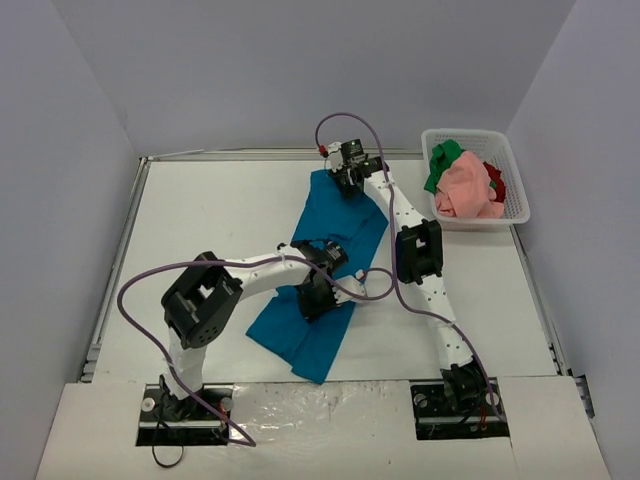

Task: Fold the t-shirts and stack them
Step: Rotate the tshirt 90 degrees

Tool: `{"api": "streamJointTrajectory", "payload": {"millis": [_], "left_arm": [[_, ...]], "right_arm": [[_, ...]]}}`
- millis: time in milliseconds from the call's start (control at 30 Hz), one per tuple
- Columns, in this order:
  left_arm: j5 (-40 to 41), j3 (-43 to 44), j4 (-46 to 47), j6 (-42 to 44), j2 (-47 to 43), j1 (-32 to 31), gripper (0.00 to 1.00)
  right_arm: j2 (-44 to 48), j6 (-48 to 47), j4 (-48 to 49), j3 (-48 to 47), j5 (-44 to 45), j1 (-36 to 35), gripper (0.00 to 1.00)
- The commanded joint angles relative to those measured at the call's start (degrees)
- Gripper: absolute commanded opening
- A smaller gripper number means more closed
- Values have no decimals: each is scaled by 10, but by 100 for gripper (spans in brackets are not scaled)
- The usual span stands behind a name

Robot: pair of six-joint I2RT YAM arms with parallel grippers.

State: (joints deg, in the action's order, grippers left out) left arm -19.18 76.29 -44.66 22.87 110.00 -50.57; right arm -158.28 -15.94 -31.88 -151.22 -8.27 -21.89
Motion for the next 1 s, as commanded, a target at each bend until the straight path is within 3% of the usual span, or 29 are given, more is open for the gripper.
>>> {"api": "streamJointTrajectory", "payload": {"millis": [0, 267, 600, 700, 767, 900, 967], "left_arm": [[-108, 24, 13, -52, 35, -17, 2], [-208, 53, 32, -83, 40, -30, 2], [-213, 57, 22, -52, -1, -29, 2], [-212, 89, -9, -31, -40, -19, 2], [-170, 120, -27, -23, -62, -13, 2], [-114, 163, -44, -11, -122, 27, 3], [-91, 170, -29, -22, -154, 71, 3]], "right_arm": [[-27, -5, -19, -8, 11, -8, 4], [-18, -22, 1, -5, 12, -23, 4], [-5, -47, 52, -5, 40, -38, 1], [22, -45, 80, -3, 55, -40, 0], [58, -40, 98, 2, 78, -40, 0], [127, -44, 117, 30, 126, -44, 16], [192, -49, 118, 104, 135, -44, 23]]}}
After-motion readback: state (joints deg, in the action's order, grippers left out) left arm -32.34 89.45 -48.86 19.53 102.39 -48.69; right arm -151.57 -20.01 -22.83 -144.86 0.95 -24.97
